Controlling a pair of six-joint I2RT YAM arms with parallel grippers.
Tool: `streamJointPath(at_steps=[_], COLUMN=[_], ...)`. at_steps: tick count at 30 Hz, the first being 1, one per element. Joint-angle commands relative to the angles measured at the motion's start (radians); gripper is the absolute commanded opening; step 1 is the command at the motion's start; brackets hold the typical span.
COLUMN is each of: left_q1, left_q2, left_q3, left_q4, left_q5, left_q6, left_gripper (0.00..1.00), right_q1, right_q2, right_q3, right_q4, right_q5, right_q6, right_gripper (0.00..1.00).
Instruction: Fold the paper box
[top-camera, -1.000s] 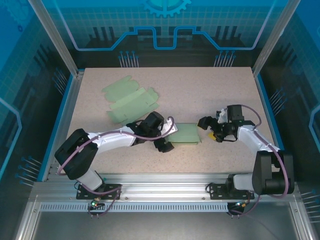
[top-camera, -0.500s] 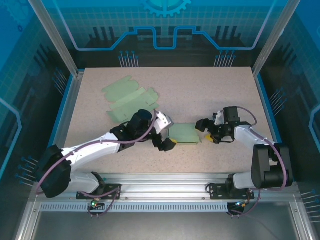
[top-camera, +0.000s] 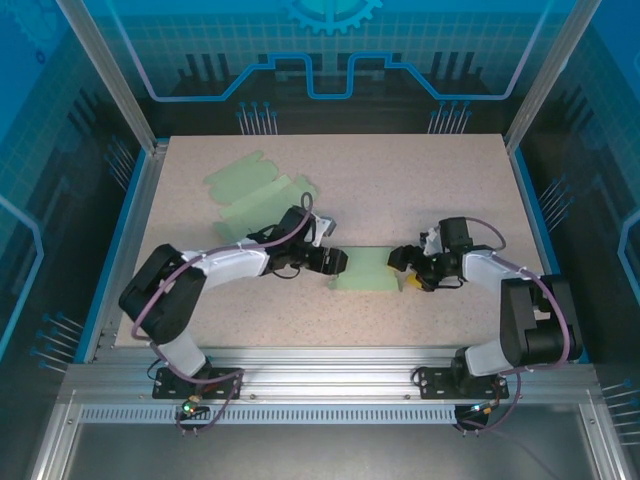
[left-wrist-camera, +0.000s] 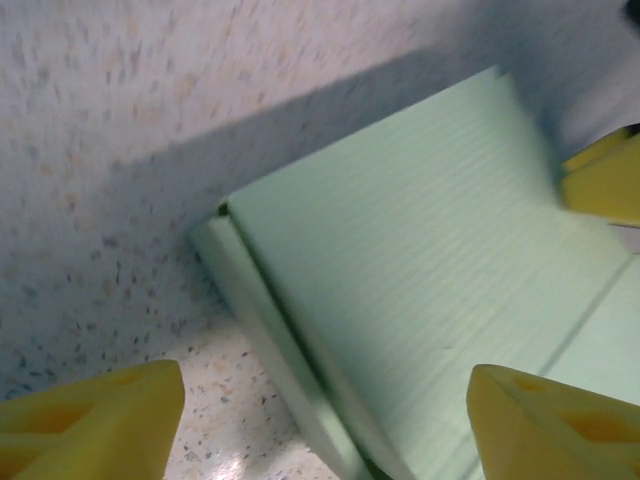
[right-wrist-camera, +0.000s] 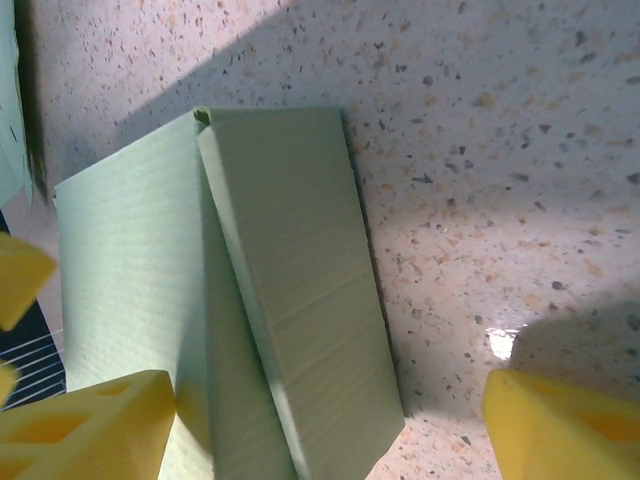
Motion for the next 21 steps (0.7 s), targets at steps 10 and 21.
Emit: streamJointPath(at_steps=[10, 21], left_q1=[0.067, 0.187], left_q2=[0.143, 0.203], left_q3=[-0.032, -0.119], left_q4=[0.011, 0.144], left_q5=[0.044, 0.223], left_q6=[-0.145, -0.260], left_gripper=[0.32, 0.10], right_q1=[0.050, 0.086], right_q2=[0.076, 0.134], right_q3=[-0.037, -0.049], right_q4=[0.115, 0.370], right_q5=[-0.018, -0.107], right_q6=[0.037, 0.137], right_gripper=[0.81, 0.82])
